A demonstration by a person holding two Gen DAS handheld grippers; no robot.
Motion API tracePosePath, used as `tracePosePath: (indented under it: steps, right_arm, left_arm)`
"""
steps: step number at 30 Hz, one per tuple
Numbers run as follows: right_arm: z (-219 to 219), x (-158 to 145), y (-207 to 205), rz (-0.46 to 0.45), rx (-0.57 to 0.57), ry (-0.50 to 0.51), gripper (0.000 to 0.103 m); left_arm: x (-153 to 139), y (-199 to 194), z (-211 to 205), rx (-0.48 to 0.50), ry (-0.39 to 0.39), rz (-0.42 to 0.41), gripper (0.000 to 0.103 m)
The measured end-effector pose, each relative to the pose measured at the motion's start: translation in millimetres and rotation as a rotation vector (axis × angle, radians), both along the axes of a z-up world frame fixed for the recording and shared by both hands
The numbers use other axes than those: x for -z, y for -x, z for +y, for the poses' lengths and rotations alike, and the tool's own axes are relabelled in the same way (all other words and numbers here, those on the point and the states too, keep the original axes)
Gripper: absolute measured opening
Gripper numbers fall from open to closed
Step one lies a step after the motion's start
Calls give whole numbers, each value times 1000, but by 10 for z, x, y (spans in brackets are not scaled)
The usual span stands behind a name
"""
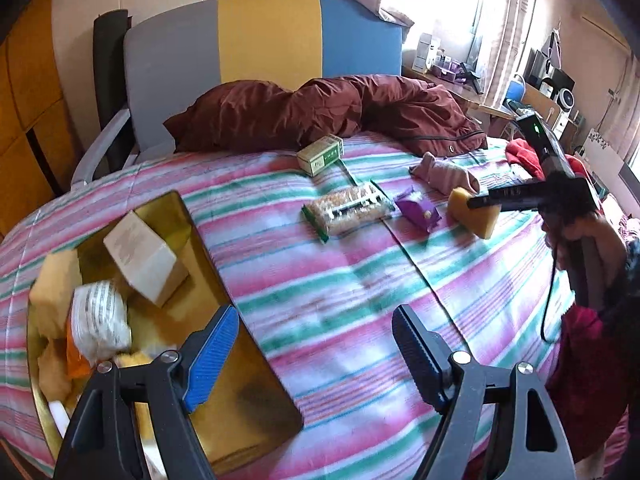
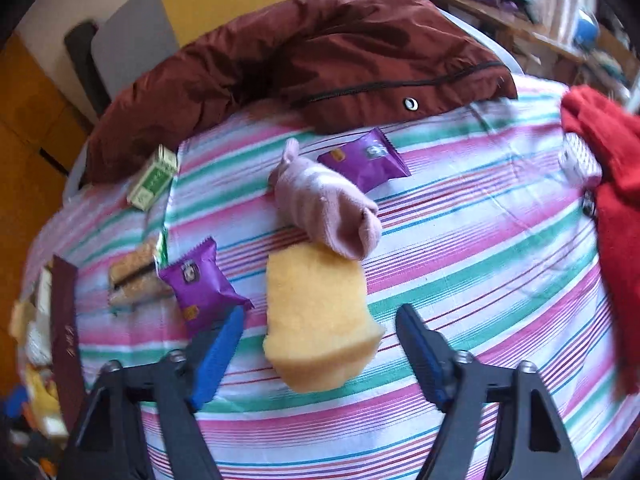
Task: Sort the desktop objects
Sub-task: 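Grasp the yellow sponge with the right tool while the left tool reaches toward the cracker packet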
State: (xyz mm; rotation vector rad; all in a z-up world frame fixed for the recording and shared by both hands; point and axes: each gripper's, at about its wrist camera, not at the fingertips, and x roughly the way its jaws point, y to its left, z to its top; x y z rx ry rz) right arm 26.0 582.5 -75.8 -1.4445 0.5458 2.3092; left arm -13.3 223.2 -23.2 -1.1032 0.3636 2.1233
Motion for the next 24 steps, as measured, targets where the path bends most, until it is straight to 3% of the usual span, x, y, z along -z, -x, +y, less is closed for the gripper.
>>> tracePosePath:
  steps: [4, 12, 18, 24]
  right_arm:
    - [-123, -8, 31, -26, -62, -60, 49]
    - [-150, -6, 53, -34, -86, -44, 49]
    - [-155, -76, 42, -4, -90, -27, 50]
    - [-225, -93, 79, -10, -121, -36, 50]
  left_arm:
    - [-12, 174, 187, -2, 34, -6, 81]
    - [109, 514, 622, 48, 146, -8, 81]
    - [307, 715, 996, 152, 248, -7, 81]
    - [439, 858, 1344, 270, 289, 26, 84]
